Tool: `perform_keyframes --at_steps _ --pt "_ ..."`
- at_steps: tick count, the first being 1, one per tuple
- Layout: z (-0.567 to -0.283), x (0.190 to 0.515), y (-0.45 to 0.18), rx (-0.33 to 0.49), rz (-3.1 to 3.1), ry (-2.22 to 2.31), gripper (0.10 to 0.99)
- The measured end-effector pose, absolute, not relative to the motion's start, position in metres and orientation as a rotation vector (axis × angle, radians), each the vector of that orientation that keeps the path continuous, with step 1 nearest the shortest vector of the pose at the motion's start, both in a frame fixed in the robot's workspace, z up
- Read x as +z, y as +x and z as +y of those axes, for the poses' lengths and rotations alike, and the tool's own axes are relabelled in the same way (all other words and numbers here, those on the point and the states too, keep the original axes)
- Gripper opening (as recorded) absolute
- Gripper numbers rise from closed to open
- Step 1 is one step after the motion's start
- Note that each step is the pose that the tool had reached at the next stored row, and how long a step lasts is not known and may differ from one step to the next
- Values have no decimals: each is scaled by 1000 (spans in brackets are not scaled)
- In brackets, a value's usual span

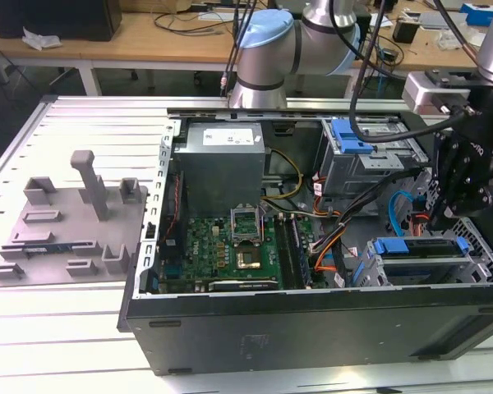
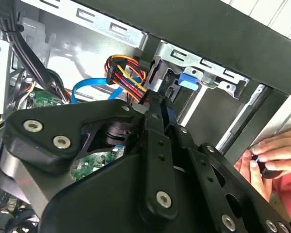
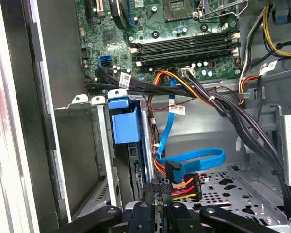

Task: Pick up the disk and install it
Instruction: 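Insert the first disk wire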

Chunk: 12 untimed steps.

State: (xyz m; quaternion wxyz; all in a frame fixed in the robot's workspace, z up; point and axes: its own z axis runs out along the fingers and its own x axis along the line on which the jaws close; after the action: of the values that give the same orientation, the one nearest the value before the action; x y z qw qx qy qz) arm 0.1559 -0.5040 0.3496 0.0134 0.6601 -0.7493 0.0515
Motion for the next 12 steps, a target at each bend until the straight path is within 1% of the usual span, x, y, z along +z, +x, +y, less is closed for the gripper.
perform_keyframes --at_steps 6,12 --pt "-505 350 156 137 -2315 2056 169" --pt "-505 351 156 136 -2280 2099 169"
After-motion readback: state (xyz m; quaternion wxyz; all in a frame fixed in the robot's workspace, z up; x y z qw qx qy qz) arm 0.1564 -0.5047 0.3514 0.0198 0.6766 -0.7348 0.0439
